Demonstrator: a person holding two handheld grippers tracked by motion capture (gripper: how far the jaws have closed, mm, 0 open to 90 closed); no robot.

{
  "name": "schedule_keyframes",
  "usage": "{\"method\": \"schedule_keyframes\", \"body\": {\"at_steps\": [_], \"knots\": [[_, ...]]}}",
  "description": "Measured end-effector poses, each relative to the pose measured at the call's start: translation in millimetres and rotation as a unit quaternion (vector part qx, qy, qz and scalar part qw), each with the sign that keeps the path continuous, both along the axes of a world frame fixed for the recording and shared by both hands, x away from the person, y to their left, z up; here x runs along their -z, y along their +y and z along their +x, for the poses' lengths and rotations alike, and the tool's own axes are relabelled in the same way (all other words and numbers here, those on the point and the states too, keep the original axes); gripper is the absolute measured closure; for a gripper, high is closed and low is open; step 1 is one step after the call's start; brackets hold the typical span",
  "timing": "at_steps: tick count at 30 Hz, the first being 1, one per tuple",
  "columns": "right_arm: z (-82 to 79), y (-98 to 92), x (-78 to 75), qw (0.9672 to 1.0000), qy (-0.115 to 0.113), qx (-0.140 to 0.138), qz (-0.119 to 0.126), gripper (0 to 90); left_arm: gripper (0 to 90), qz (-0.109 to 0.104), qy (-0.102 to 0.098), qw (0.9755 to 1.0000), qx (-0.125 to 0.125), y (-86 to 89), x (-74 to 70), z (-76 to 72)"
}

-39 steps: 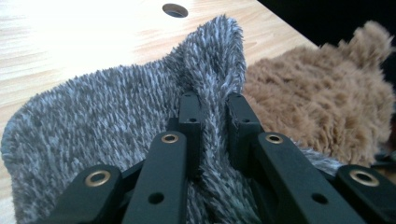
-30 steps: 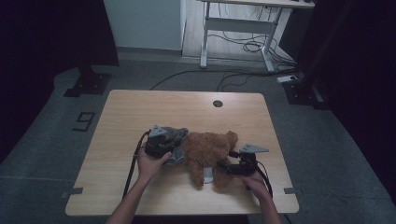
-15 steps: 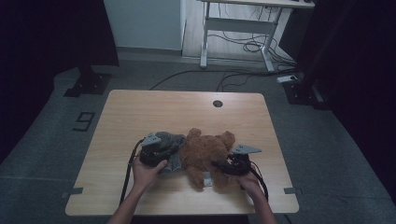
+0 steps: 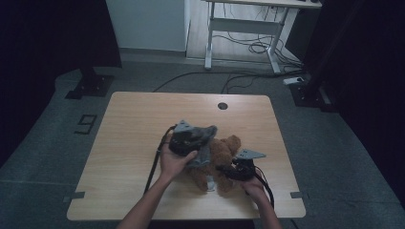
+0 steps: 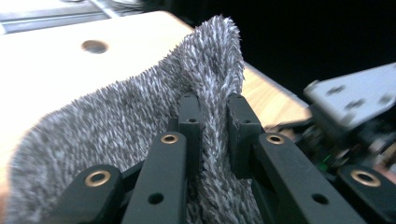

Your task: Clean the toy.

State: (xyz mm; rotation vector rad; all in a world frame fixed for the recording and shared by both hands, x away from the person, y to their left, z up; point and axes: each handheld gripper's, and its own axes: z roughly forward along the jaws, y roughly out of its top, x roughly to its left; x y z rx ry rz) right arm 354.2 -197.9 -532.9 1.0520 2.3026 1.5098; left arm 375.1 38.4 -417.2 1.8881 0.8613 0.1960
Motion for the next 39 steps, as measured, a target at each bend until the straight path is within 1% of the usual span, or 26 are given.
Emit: {"method": "schedule_keyframes", "body": {"at_steps": [1, 3, 4, 6, 7, 8, 9, 10, 11, 12, 13, 17, 21, 25, 27, 28, 29, 31, 32, 35, 37, 39], "knots": [[0.4, -0.4, 0.0, 1.0000, -0.002, -0.001, -0.002, 50.7, 78.2, 0.003, -0.001, 1.0000, 0.008, -11.4, -1.1, 0.5], [0.8, -1.1, -0.1, 1.0000, -0.001, -0.003, -0.001, 50.7, 78.2, 0.019, 0.000, 0.9996, 0.019, -31.2, 0.2, 1.8], [0.9, -1.5, -0.1, 1.0000, 0.000, -0.004, -0.002, 50.7, 78.3, 0.032, 0.002, 0.9992, 0.024, -41.8, 3.6, 2.8], [0.6, -1.9, -0.1, 1.0000, 0.002, -0.003, 0.000, 50.7, 78.3, 0.064, 0.012, 0.9975, 0.029, -59.6, 16.5, 6.4], [0.5, -2.2, -0.1, 1.0000, 0.002, -0.003, 0.000, 50.7, 78.3, 0.076, 0.017, 0.9965, 0.029, -64.2, 22.6, 8.3], [0.4, -2.3, 0.1, 1.0000, 0.002, -0.003, -0.001, 50.7, 78.3, 0.089, 0.024, 0.9954, 0.027, -68.0, 32.6, 11.2], [0.5, -2.7, 0.4, 1.0000, 0.003, -0.002, -0.003, 50.8, 78.4, 0.084, 0.029, 0.9957, 0.025, -67.8, 39.0, 13.0], [0.6, -2.9, 1.1, 0.9999, 0.005, 0.000, -0.009, 50.8, 78.5, 0.073, 0.036, 0.9964, 0.024, -65.8, 42.8, 14.2], [0.9, -3.6, 2.2, 0.9999, 0.006, 0.001, -0.011, 50.8, 78.5, 0.063, 0.040, 0.9969, 0.025, -62.4, 44.1, 15.0], [1.3, -4.0, 3.2, 0.9999, 0.008, 0.001, -0.005, 51.0, 78.5, 0.064, 0.040, 0.9968, 0.027, -60.1, 43.6, 15.0], [1.5, -4.0, 3.4, 1.0000, 0.007, 0.000, -0.005, 51.1, 78.5, 0.064, 0.040, 0.9968, 0.026, -57.9, 42.6, 14.5], [1.4, -3.5, 3.1, 1.0000, 0.008, 0.003, -0.005, 51.2, 78.6, 0.079, 0.025, 0.9965, 0.014, -46.5, 38.1, 11.1], [1.7, -4.8, 3.9, 0.9999, 0.012, 0.003, 0.001, 51.3, 78.7, 0.094, 0.011, 0.9955, -0.009, -27.3, 35.5, 10.2], [2.0, -5.7, 4.5, 0.9999, 0.014, 0.003, 0.005, 51.3, 78.7, 0.108, 0.004, 0.9934, -0.037, -0.8, 34.0, 13.4], [2.5, -6.2, 4.9, 0.9999, 0.015, 0.003, 0.007, 51.3, 79.0, 0.116, 0.000, 0.9919, -0.053, 15.1, 34.1, 13.8], [2.6, -6.3, 4.9, 0.9998, 0.016, 0.003, 0.008, 51.4, 79.0, 0.122, -0.003, 0.9905, -0.062, 23.4, 34.1, 13.1], [2.5, -6.4, 4.9, 0.9998, 0.017, 0.003, 0.009, 51.4, 79.0, 0.124, -0.005, 0.9900, -0.067, 30.1, 34.3, 12.7], [2.2, -6.3, 4.9, 0.9998, 0.017, 0.002, 0.008, 51.4, 79.0, 0.119, -0.001, 0.9904, -0.070, 40.9, 33.5, 12.3], [2.1, -6.2, 5.0, 0.9998, 0.017, 0.002, 0.008, 51.5, 78.9, 0.118, -0.004, 0.9900, -0.077, 48.0, 31.5, 11.2], [2.0, -6.5, 5.6, 0.9998, 0.018, 0.004, 0.011, 51.5, 78.9, 0.122, -0.008, 0.9881, -0.093, 64.7, 27.2, 9.3], [2.0, -6.9, 5.7, 0.9997, 0.019, 0.003, 0.011, 51.6, 79.0, 0.122, -0.007, 0.9869, -0.105, 78.5, 27.2, 9.0], [2.2, -6.9, 5.8, 0.9997, 0.019, 0.003, 0.012, 51.6, 79.0, 0.119, -0.001, 0.9859, -0.118, 92.2, 30.4, 8.7]]}}
